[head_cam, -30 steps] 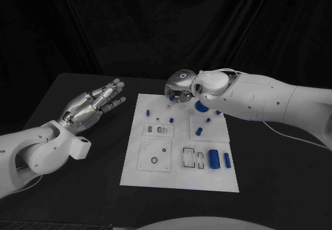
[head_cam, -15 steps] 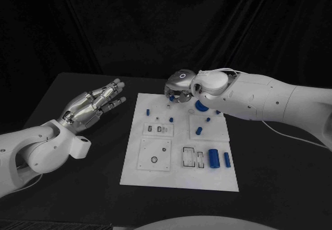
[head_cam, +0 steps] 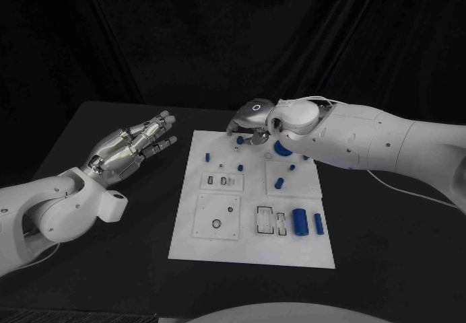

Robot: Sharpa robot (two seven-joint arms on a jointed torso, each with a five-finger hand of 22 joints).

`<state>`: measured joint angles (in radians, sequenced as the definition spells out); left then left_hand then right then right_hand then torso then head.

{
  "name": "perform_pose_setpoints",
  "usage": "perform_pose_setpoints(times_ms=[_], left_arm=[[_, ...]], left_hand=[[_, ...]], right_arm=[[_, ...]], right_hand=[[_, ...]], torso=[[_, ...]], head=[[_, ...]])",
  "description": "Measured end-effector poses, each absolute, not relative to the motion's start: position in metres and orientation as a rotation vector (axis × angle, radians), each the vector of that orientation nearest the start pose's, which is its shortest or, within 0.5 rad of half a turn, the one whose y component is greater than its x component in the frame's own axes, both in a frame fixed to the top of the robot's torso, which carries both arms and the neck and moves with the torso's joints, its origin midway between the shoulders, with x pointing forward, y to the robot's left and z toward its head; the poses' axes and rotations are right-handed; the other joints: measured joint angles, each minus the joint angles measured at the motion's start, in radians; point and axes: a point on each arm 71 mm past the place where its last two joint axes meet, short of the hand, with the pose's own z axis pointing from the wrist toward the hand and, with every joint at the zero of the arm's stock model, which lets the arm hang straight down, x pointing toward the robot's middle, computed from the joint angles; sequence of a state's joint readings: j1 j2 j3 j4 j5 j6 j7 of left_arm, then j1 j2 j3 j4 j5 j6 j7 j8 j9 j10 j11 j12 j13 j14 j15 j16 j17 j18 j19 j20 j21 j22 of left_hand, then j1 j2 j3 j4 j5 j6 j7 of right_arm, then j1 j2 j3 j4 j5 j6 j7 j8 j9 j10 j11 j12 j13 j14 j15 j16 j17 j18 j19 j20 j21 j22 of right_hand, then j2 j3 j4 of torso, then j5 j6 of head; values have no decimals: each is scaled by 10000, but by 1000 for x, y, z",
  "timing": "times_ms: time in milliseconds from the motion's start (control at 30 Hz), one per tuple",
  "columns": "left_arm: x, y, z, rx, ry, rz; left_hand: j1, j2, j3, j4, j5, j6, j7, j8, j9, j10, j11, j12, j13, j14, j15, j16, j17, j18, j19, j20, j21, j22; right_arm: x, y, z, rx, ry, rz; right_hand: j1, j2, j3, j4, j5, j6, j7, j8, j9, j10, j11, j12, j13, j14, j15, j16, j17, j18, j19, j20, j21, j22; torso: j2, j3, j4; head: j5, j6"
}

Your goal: Assemble the parts on the task board

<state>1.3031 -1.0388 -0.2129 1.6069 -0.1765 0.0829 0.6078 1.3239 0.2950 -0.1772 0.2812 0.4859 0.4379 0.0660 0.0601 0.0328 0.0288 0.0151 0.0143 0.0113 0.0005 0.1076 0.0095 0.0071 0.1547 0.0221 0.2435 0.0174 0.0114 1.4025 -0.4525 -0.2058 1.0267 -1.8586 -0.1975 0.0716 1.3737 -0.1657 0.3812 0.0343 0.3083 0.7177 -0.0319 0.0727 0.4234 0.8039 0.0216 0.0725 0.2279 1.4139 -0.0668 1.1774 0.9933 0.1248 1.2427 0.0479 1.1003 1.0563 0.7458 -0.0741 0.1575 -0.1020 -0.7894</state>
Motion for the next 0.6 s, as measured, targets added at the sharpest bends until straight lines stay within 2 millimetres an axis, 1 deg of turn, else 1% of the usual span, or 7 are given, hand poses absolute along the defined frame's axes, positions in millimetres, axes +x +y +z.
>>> perform_pose_setpoints(times_ms=[100, 267, 400, 433, 533, 567, 600], left_arm=[[449, 259, -169, -7385, 15262, -18359], [450, 259, -169, -7390, 15279, -18348], [450, 259, -169, -7391, 15284, -18350], [450, 259, -169, -7392, 15284, -18349], [450, 260, -169, -7400, 15280, -18339], [449, 260, -169, -7402, 15279, -18339], [449, 261, -169, -7404, 15277, -18335]], left_hand=[[0, 0, 0, 0, 0, 1, 1, 0, 0, 0, 0, 0, 0, 0, 0, 0, 0, 1, 0, 0, 0, -3], [0, 0, 0, 0, 0, 1, 1, 0, 0, 4, 4, 0, 0, 0, 0, 0, 0, 0, 0, 1, 0, -5], [1, 0, 0, 0, 0, 2, 1, 0, 1, 20, 20, 0, 0, 0, 0, 0, 0, 0, 0, 1, 0, 1], [1, 0, 0, 0, 1, 2, 1, 0, 1, 20, 20, 0, 0, 0, 1, 0, 0, 0, 0, 1, 0, 2], [1, 0, 0, 0, 1, 2, 1, 0, 1, 20, 20, 0, 0, 0, 1, 0, 0, 1, 0, 2, 0, 0], [1, 0, 0, 0, 1, 2, 2, 0, 1, 20, 20, 0, 0, 0, 1, 0, 0, 1, 0, 2, 0, 3], [1, 0, 0, 0, 1, 0, 1, 0, 2, 20, 20, 0, 0, 0, 1, 0, 0, 0, 0, 2, 0, 0]], right_arm=[[573, -130, -157, -8206, 15226, 3180], [573, -137, -156, -8078, 15118, 3148], [568, -147, -152, -7937, 14794, 3266], [567, -151, -150, -7902, 14677, 3300], [561, -165, -137, -7754, 14231, 3391], [559, -170, -134, -7700, 14101, 3411], [557, -174, -130, -7642, 13982, 3432]], right_hand=[[2, 2, -718, 118, -433, -365, -114, 0, -550, -331, 7, 0, -246, -72, 69, -14, -106, -1, -156, -14, -180, -6], [146, 145, -726, 126, -430, -499, -160, 0, -706, -521, -18, 1, -311, -76, 71, -15, -124, 0, -158, -13, -181, -5], [148, 146, -1122, 222, -429, -279, -34, 0, -798, -517, -20, 1, -331, -127, 19, -15, -141, 0, -158, -13, -182, -4], [185, 183, -1123, 223, -429, -120, 125, 1, -865, -356, -48, 26, -325, -130, 21, -163, -226, 0, -160, -13, -349, -5], [318, 317, -1123, 225, -430, 42, 285, 1, -1003, 517, -31, 267, -305, -182, 72, -243, -292, -1, -210, 37, -359, -4], [318, 317, -1283, 385, -430, 133, 197, 1, -1051, 813, -26, 459, -245, -184, 73, -246, -363, 0, -213, 36, -465, -5], [317, 317, -1301, 404, -588, 291, 280, 9, -1090, 1433, -25, 966, 24, -416, 73, -725, -1082, 4, -428, 53, -887, -319]], torso=[[1, 0, 0], [1, 0, 2], [1, 0, 3], [1, 0, 2], [-1, 0, 2], [-4, 0, 2], [-4, 0, 2]], head=[[5, -1], [-18, 26], [-5, 60], [8, 64], [38, 106], [46, 129], [51, 141]])
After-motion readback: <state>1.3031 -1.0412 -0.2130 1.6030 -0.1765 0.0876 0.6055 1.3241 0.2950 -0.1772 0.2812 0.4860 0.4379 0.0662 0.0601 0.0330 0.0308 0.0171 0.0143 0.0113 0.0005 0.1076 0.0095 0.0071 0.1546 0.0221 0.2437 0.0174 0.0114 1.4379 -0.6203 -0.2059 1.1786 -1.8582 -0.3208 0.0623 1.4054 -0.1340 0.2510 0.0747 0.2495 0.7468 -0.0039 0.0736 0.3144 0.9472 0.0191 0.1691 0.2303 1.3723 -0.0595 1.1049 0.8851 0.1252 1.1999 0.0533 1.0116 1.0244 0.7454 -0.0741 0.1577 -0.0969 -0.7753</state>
